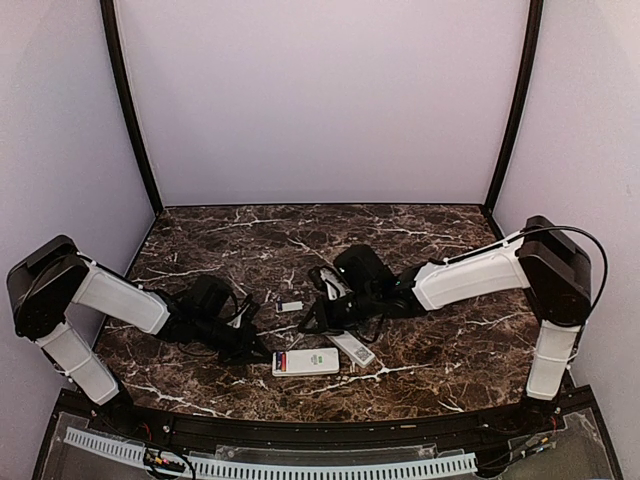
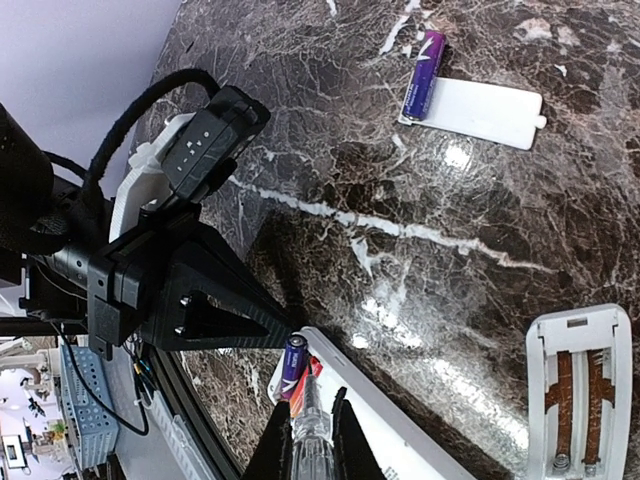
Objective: Unload the batteries from the remote control
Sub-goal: Remove the battery from the remote control without the battery cover.
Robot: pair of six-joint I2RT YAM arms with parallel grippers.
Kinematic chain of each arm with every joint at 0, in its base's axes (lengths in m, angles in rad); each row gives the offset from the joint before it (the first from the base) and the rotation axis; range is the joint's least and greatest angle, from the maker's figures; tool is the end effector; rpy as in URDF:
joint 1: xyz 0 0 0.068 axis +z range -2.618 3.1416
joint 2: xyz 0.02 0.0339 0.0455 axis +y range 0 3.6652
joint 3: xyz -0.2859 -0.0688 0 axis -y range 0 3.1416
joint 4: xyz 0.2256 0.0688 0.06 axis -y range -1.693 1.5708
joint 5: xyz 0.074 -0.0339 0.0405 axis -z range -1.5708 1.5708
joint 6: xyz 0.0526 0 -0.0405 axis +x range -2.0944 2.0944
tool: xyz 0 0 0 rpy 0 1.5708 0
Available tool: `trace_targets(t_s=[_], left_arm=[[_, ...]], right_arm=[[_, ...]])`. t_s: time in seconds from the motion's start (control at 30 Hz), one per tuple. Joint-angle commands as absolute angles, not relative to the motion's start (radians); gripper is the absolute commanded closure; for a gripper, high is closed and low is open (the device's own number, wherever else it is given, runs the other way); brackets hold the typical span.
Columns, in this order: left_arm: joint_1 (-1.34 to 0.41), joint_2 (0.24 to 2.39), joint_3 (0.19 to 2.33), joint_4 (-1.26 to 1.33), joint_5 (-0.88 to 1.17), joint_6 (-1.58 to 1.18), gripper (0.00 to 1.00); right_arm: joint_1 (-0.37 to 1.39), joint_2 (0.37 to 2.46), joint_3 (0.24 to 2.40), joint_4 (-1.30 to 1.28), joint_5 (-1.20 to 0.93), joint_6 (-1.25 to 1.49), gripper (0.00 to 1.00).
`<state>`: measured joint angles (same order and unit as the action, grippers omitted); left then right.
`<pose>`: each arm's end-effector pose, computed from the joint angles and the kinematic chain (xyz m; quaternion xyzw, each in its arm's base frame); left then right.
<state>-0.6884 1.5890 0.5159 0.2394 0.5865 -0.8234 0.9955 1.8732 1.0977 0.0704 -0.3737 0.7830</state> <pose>0.1860 -0.1907 0.1425 0.0437 0.8980 -0.4328 0.0660 0.2026 0.3476 0.1916 -0.1721 0.8787 0.4263 0.1287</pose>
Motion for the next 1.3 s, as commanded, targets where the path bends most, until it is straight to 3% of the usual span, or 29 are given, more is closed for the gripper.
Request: trace_targets(t_s=[0.0, 0.6, 1.27], left_arm=[[-0.693, 1.586, 0.512, 0.243, 0.583, -0.815, 0.99], [-0.693, 1.584, 0.505, 0.254, 0.581, -0.821, 1.0], [-0.693, 1.583, 0.505, 0.249, 0.58, -0.817, 1.0]], right_arm=[[1.007, 1.91, 1.133, 0.096, -0.377, 0.78, 1.0], [1.011, 1.946, 1.143, 0.194, -0.573, 0.767, 1.0], [1.037, 1.955, 1.174, 0.054, -0.594, 0.73, 1.0]])
